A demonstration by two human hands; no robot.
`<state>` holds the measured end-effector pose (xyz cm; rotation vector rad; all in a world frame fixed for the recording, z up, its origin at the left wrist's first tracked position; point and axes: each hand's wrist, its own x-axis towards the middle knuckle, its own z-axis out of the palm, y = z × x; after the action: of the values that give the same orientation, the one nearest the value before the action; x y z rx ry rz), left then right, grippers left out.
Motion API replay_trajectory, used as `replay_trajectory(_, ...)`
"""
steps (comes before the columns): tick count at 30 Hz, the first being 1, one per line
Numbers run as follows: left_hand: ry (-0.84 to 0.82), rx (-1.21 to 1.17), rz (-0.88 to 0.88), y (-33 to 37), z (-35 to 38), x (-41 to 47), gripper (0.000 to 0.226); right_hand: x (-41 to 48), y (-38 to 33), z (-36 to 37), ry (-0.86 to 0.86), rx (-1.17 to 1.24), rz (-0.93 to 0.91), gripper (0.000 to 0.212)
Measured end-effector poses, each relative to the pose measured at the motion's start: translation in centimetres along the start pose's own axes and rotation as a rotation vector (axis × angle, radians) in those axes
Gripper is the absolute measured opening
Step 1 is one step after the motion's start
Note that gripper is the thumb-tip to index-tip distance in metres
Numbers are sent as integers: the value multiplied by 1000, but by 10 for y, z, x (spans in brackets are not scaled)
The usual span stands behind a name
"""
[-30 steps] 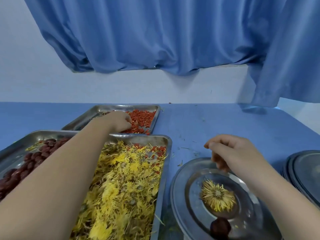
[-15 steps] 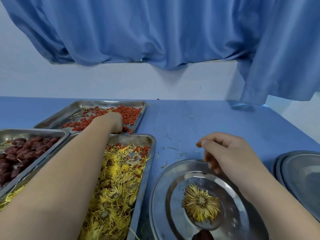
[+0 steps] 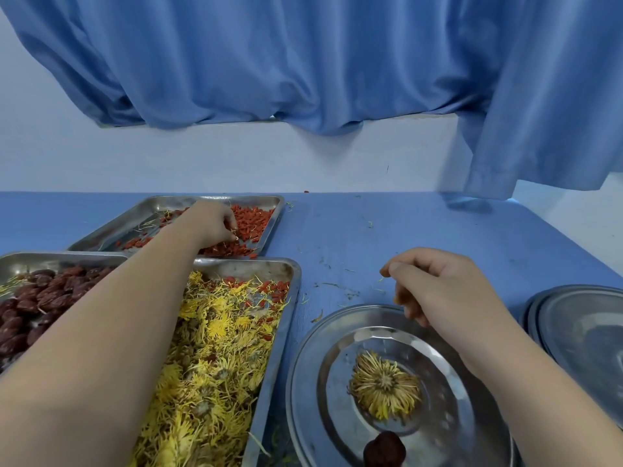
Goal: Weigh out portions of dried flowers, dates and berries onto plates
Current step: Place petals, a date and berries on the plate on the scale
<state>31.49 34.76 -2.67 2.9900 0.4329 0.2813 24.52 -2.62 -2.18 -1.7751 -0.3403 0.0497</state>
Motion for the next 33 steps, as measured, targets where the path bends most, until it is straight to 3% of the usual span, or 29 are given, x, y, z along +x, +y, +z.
replay_trajectory(8, 21, 20, 38, 0, -3, -5, 12, 0, -3, -2, -9, 1, -18, 21)
replay_trajectory(15, 25, 21, 19, -4, -7, -11, 33, 1, -3, -5, -13, -13, -31, 22)
replay_trajectory(20, 8, -23, 62, -5, -13, -17, 24, 2, -3, -7, 1, -27, -25, 21)
replay_trajectory(26, 100, -237, 94, 15, -32, -44, 18, 0, -12, -17, 43, -17, -30, 19)
replay_trajectory(33, 26, -551, 188, 65, -59, -124, 20, -15, -45, -39, 115, 34, -93, 18)
